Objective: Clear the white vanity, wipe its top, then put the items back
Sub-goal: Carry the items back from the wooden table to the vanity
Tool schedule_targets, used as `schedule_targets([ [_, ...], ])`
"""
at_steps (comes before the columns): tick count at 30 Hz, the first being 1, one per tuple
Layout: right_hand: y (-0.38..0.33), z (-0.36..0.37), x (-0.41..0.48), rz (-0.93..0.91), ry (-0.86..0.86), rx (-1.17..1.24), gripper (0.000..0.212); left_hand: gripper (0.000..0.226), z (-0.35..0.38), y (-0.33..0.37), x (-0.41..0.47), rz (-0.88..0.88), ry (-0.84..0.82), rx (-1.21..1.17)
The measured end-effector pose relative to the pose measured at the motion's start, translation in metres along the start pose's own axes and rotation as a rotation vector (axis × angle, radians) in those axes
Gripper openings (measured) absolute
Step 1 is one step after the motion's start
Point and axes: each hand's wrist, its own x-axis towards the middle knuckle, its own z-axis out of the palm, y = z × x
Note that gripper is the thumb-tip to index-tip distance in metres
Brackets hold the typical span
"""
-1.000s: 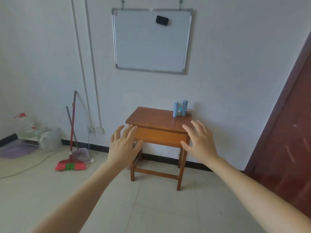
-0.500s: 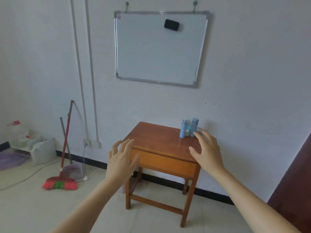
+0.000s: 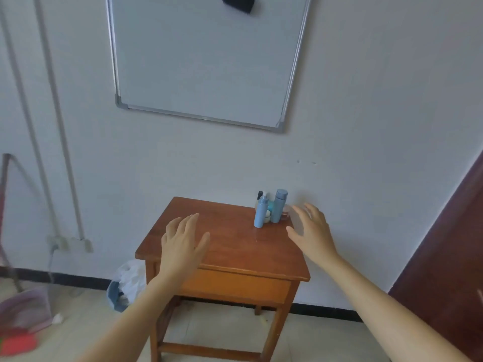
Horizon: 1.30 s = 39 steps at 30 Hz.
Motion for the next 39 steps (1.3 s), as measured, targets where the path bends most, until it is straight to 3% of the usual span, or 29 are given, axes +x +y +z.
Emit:
schedule_targets([
  [5,0.006,0.029,0.047,0.122,0.025,0.055,0.053,0.051,0.031,-0.016,0.076,0.057,-0.056,-0.031],
  [10,0.045,0.079,0.039,0.264,-0.146,0.022,0.055,0.050,0.097,-0.027,0.113,0.041,-0.198,-0.061],
  [15,0.105,0.099,0.063,0.375,-0.180,0.021,0.056,0.051,0.173,-0.010,0.143,0.059,-0.322,-0.086],
  [19,0.154,0.123,0.105,0.374,-0.161,0.050,0.057,0.052,0.229,0.004,0.181,0.044,-0.354,-0.084],
  [26,0.211,0.183,0.194,0.317,-0.234,0.225,0.056,0.060,0.307,0.029,0.251,-0.135,-0.418,-0.141],
  [35,0.232,0.237,0.288,0.288,-0.184,0.546,0.080,0.067,0.356,0.027,0.290,-0.204,-0.427,-0.210],
  [39,0.234,0.255,0.313,0.236,-0.188,0.569,0.074,0.061,0.366,0.023,0.299,-0.218,-0.424,-0.252],
])
